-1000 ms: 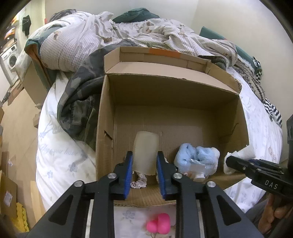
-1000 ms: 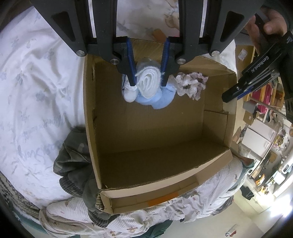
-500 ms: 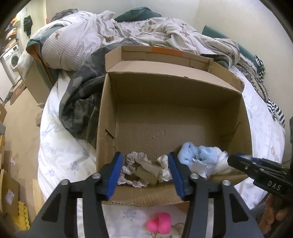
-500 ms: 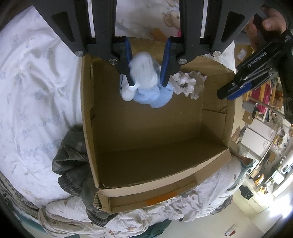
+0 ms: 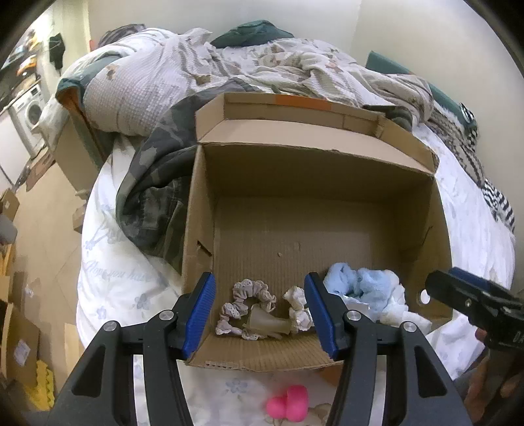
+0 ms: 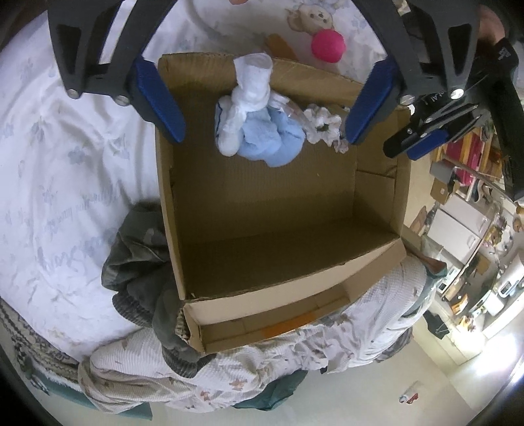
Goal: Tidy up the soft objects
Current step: 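Lower both items into the box and open both tools, then withdraw both tools from the box toward the pink ball and tan cylinder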
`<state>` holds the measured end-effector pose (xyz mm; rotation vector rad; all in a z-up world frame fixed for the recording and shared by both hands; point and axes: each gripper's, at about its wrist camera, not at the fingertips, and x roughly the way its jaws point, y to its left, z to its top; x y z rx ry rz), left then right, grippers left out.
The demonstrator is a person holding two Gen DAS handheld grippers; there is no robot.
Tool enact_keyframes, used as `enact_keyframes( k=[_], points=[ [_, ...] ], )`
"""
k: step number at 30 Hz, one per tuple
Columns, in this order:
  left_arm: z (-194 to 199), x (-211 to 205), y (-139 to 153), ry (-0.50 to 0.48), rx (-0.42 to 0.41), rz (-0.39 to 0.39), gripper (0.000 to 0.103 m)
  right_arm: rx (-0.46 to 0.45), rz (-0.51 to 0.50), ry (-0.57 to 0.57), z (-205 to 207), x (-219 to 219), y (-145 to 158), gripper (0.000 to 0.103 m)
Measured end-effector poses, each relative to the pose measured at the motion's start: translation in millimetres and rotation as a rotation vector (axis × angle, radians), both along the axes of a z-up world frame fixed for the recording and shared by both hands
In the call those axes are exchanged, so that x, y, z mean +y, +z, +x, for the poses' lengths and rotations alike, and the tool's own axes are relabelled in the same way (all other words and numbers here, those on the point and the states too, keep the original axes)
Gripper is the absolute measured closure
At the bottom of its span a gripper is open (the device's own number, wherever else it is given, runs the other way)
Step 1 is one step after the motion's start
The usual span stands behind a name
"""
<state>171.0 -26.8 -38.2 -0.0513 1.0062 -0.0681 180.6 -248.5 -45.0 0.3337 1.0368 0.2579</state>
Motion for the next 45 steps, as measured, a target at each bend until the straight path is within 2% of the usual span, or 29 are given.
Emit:
enact_keyframes(
  k=[6, 14, 23, 32, 39, 45],
  points=[
    [1, 5, 3, 0.021, -0.011, -0.001, 0.050, -0.018, -0.006, 0.006, -1, 0, 2, 0.000],
    [0, 2, 4, -0.014, 0.014, -0.022, 0.050, -0.036, -0.026, -0.001, -6, 0, 6, 0.000],
    [-7, 4, 10, -0.020, -0.003, -0.021, 0.050, -0.040, -0.060, -0.014, -12, -2, 7, 0.000],
    [-15, 13, 17, 0.016, -0.024, 0.012, 0.050, -0.042, -0.080, -0.021, -18, -3, 8, 0.000],
    [-25, 18, 21, 0.041, -0.044, 0.085, 0.050, -0.052, -0.087, -0.035, -28, -6, 12, 0.000],
    [-37, 23, 23, 0.033, -0.047, 0.060, 0.050, -0.046, -0.083, -0.021, -36, -4, 14, 0.000]
  ],
)
